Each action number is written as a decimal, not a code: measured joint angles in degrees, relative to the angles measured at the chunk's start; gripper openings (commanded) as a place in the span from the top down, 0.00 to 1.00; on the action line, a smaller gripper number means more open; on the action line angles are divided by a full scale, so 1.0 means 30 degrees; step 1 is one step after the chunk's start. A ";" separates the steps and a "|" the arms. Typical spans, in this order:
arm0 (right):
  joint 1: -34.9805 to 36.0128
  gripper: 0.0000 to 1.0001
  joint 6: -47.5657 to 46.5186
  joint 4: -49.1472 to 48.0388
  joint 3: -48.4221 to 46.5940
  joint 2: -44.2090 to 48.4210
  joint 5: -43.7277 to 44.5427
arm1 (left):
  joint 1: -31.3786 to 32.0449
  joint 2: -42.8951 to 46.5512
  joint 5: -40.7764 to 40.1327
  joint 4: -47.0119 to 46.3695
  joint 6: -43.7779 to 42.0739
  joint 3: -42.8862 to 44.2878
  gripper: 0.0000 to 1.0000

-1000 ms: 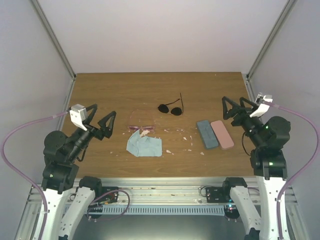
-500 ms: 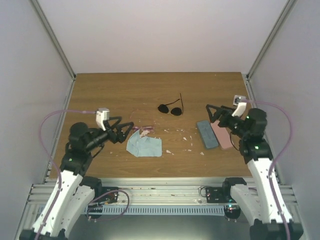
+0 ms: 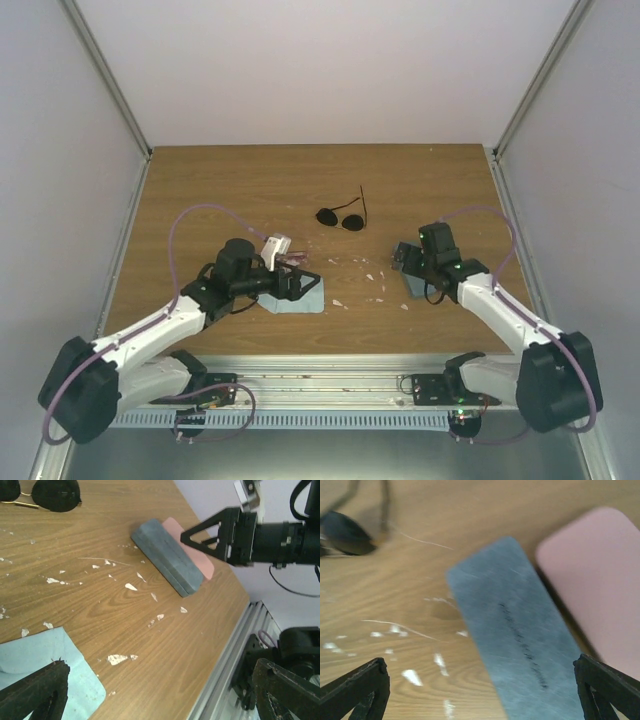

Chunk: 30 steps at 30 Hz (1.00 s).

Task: Organize the sunglasses
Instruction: Pick up the sunglasses case from the center of the board.

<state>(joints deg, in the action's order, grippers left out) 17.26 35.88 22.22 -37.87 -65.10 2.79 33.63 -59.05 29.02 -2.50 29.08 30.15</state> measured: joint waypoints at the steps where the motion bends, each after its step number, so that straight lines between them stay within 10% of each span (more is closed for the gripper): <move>1: 0.0153 0.00 0.0189 0.0277 0.0073 -0.0350 0.0729 | 0.0131 -0.0393 -0.0131 -0.0138 0.0058 0.0000 0.01; 30: 0.2215 0.15 0.0707 0.1275 -0.0313 -0.6222 0.6091 | 0.0670 -0.3308 -0.1719 -0.1931 0.1035 0.0022 0.01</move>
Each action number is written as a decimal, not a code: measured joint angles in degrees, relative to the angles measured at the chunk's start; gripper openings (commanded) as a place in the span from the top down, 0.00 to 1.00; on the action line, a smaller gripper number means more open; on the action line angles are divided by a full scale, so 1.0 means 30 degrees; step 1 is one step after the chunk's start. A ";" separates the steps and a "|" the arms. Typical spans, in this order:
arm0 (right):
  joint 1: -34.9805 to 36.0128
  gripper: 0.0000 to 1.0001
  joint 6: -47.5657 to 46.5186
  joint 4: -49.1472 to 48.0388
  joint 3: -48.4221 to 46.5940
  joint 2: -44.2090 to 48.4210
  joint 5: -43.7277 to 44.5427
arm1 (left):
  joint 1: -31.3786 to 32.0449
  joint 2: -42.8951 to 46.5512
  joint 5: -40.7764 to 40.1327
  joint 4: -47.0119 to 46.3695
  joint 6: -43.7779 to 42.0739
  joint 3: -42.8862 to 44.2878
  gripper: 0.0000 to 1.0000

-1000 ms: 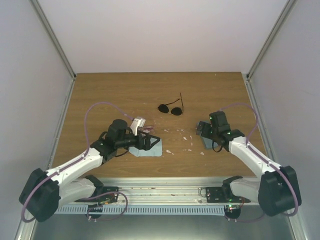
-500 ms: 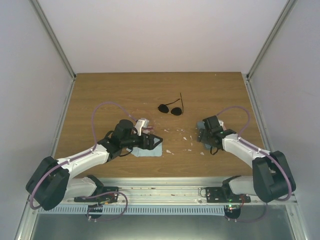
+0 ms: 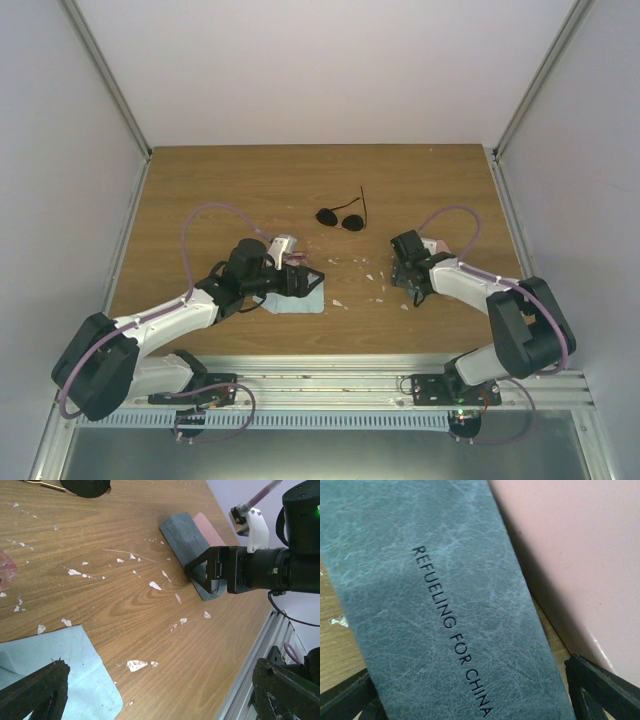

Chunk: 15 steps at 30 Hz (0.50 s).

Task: Organize the sunglasses
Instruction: Pick up the sunglasses case from the center of the board.

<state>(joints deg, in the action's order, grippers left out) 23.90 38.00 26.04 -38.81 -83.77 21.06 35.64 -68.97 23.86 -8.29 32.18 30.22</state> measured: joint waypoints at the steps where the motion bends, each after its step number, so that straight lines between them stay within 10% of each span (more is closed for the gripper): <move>1: 0.0015 0.17 -0.0051 0.0000 0.0000 0.0000 -0.0022 | 0.0000 0.0000 -0.0080 0.0000 0.0000 0.0000 0.01; 15: 0.0109 0.28 -0.1362 -0.0153 -0.0044 0.1923 -0.3555 | 0.0000 -0.0117 -0.0546 0.0146 0.1107 0.0357 0.01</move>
<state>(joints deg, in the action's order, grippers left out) 24.23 33.91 25.58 -38.94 -78.00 10.39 35.64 -69.32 22.22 -7.86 35.51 31.29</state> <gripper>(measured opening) 0.760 0.990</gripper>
